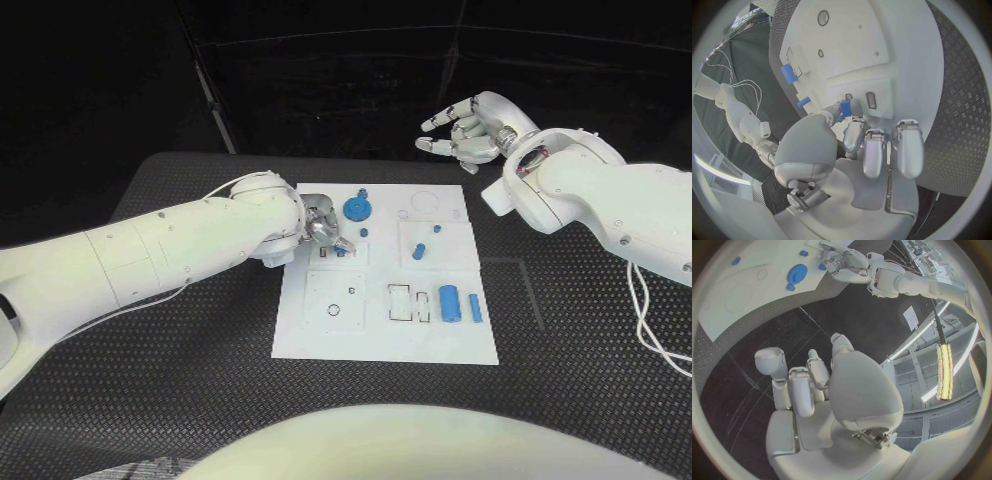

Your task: Assemble the parts on the task board

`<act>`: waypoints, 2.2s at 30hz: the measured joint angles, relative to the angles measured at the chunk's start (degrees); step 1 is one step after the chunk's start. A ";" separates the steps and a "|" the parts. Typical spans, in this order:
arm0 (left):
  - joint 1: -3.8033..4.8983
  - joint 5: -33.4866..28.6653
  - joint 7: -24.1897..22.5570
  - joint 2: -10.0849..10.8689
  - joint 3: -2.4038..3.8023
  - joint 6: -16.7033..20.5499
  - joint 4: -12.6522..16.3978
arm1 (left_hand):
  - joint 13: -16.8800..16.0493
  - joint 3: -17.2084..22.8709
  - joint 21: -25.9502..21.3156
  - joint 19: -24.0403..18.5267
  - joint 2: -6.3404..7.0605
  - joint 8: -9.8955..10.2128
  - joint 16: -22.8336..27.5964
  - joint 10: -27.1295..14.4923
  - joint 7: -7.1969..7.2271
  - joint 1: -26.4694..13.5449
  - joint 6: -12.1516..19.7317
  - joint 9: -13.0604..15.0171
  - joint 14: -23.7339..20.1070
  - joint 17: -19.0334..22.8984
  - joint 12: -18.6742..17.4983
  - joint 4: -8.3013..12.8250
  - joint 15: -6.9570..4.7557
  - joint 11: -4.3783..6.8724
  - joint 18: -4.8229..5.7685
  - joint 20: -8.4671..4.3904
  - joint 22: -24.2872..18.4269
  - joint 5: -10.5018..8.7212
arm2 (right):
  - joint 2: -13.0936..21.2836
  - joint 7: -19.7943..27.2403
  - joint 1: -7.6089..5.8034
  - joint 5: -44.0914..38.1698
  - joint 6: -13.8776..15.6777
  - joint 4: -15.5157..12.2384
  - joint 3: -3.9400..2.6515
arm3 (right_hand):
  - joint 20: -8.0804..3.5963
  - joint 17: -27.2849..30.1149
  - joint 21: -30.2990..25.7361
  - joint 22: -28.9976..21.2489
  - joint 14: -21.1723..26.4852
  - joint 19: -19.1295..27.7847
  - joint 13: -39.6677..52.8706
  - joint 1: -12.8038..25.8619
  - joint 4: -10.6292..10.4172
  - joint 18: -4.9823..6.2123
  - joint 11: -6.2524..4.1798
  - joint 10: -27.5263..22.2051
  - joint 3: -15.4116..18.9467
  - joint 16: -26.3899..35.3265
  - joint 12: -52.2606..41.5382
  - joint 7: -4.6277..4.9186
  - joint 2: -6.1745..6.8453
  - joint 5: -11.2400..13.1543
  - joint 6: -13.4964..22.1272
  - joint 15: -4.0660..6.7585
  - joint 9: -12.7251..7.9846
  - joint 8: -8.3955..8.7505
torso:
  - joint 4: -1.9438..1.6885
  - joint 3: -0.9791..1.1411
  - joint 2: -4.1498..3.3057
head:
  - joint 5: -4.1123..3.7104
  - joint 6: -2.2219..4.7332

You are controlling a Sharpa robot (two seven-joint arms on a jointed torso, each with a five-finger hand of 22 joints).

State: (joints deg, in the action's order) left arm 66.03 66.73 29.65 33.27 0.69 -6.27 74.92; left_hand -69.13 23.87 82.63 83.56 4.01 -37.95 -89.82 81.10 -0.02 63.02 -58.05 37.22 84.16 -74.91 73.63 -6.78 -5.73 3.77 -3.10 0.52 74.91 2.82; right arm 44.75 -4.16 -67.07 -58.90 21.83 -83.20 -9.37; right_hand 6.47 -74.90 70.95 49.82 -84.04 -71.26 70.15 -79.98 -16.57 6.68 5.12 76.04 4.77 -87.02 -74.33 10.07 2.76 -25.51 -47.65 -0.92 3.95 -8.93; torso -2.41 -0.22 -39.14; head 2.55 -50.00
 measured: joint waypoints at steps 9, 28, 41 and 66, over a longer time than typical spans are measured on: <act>0.07 -0.01 0.03 -0.06 0.00 -1.05 -0.11 | -0.09 0.00 -0.02 0.00 -0.38 0.00 0.00 0.19 0.21 -0.52 -0.25 0.03 0.00 0.00 0.00 0.00 0.00 -0.19 0.00 0.00 0.00 0.00 | -0.12 0.00 0.00 0.01 -0.12 0.08 0.00 | 0.00 -0.05 0.00 0.00 0.00 0.00 0.00 0.00 0.00 0.00 0.00 0.00 0.00 0.00 0.00 0.00 0.00 0.00 0.00 0.00 0.00 0.00 | -0.04 -0.03 0.03 | 0.04 0.00; 0.21 -0.06 0.03 0.01 0.05 -2.14 -0.23 | -0.64 0.17 -0.02 0.00 -0.96 0.01 0.00 0.18 0.19 -0.40 -0.25 0.11 0.00 0.00 0.69 0.17 0.00 -0.19 -0.01 0.00 0.00 0.00 | -0.15 0.00 0.00 0.01 -0.23 0.18 0.00 | 0.00 -0.03 0.00 0.00 0.00 0.00 0.00 0.00 0.00 0.00 0.00 0.00 0.00 0.00 0.00 0.00 0.00 0.00 0.00 0.00 0.00 0.00 | -0.04 -0.02 0.03 | 0.10 0.00; 0.34 -0.10 0.04 0.15 0.10 -3.47 -0.22 | -0.86 0.16 -0.02 0.00 -1.03 0.02 0.00 0.40 0.15 -0.33 -0.36 0.08 0.00 0.00 0.69 0.16 0.00 0.02 0.00 0.00 0.00 -0.01 | -0.20 0.00 0.01 0.00 -0.29 0.26 0.00 | 0.00 -0.02 0.00 0.01 0.00 0.00 0.00 0.00 0.00 0.00 0.00 0.00 0.00 0.00 0.00 0.00 0.00 0.00 0.00 0.00 0.00 0.00 | -0.04 -0.02 0.05 | 0.05 0.00; 0.39 -0.10 0.18 -0.45 0.07 -4.24 -1.45 | -0.99 -4.81 -0.02 0.00 -2.07 -0.06 0.00 0.60 0.31 -5.30 -1.55 0.59 0.00 0.00 0.69 -3.09 0.00 -0.17 0.00 0.00 0.00 0.04 | -0.19 0.04 0.02 0.00 -0.33 0.32 0.00 | 0.00 -0.01 -0.23 -0.29 0.00 0.00 -0.16 2.11 -0.03 0.00 0.00 0.00 1.47 0.21 0.00 -0.21 -1.20 -1.55 -0.21 0.00 0.00 0.00 | -0.04 0.02 0.04 | 0.10 0.00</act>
State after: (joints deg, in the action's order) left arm 66.42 66.63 29.82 32.82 0.75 -10.51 73.48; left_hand -70.12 19.06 82.61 83.55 1.95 -38.01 -89.82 81.69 0.28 57.72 -59.60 37.81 84.15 -74.91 74.32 -9.87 -5.72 3.59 -3.10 0.52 74.91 2.86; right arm 44.57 -4.12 -67.06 -58.90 21.50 -82.88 -9.37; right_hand 6.47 -74.92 70.72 49.53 -84.04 -71.26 70.00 -77.87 -16.61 6.68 5.12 76.05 6.24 -86.81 -74.32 9.86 1.57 -27.06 -47.86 -0.91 3.95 -8.93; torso -2.45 -0.20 -39.10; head 2.65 -50.00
